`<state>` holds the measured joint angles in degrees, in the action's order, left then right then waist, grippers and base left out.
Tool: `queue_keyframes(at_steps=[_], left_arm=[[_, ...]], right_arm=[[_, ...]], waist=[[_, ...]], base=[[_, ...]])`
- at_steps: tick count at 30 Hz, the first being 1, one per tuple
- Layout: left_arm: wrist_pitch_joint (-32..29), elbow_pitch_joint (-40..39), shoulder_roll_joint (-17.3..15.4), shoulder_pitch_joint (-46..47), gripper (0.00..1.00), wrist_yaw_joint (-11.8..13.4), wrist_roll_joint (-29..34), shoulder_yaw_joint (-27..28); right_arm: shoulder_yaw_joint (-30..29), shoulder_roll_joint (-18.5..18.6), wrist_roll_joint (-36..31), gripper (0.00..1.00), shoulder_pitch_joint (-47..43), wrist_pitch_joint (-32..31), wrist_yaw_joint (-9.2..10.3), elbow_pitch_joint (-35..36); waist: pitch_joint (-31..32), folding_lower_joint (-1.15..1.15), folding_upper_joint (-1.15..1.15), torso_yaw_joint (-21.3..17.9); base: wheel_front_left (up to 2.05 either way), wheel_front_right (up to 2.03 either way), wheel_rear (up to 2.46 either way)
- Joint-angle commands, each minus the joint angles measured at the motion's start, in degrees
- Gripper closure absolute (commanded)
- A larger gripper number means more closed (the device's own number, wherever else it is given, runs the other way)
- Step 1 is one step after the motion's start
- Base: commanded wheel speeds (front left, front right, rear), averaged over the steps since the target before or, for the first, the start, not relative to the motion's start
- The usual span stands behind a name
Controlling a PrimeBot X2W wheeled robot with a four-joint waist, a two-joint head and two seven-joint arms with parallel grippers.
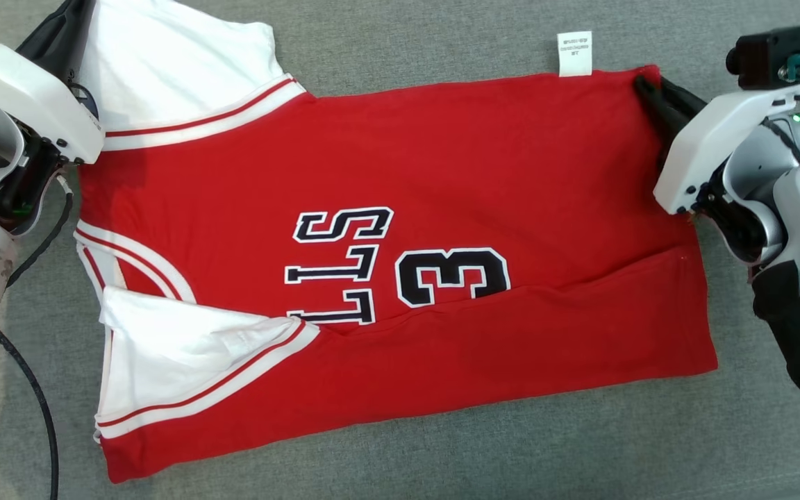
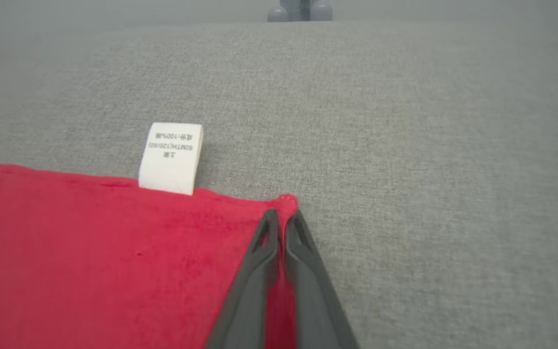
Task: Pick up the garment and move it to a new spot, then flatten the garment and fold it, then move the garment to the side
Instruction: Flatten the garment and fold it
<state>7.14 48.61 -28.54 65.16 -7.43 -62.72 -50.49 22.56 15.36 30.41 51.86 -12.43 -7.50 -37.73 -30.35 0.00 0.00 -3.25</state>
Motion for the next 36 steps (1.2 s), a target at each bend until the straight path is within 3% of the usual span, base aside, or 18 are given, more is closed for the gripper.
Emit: queue_keyframes(at_steps=[1, 10, 18, 26, 30, 36], left_arm=[[0.5, -0.4, -0.5, 1.1, 1.0, 0.0, -1.2, -0.1], [3.4, -4.7, -2.6, 2.5, 1.0, 0.0, -6.2, -2.5], [5.5, -10.1, -4.7, 2.1, 1.0, 0.0, -9.6, -4.0], [7.7, -24.0, -9.3, -5.9, 1.0, 0.0, -13.8, -2.4], [8.0, -31.7, -11.7, -12.7, 1.0, 0.0, -12.1, 1.6], [8.0, -43.4, -11.1, -30.8, 1.0, 0.0, -6.7, 11.1]], right_arm=[[0.3, 0.5, 1.0, 1.0, 0.9, 0.4, 0.02, -0.2], [0.8, 3.0, 4.7, 1.0, 4.5, 8.5, 0.02, 0.2], [1.9, 4.2, 6.3, 1.0, 3.4, 9.5, 0.02, -0.1], [3.0, 9.8, 6.4, 1.0, -3.9, 14.5, 0.02, 7.4], [2.7, 13.3, 2.2, 1.0, -9.4, 19.3, 0.02, 12.0], [-0.1, 15.2, -4.1, 1.0, -19.8, 23.9, 0.03, 17.9]], waist=[[0.0, 0.0, 0.0, 0.3], [1.4, 0.0, 0.0, 1.4], [2.1, 0.0, 0.0, 2.3], [3.0, 0.0, 0.0, 4.5], [3.4, 0.0, 0.0, 5.5], [4.4, 0.0, 0.0, 6.8]], base=[[0.0, 0.0, 0.0], [0.0, 0.0, 0.0], [0.0, 0.0, 0.0], [0.0, 0.0, 0.0], [0.0, 0.0, 0.0], [0.0, 0.0, 0.0]])
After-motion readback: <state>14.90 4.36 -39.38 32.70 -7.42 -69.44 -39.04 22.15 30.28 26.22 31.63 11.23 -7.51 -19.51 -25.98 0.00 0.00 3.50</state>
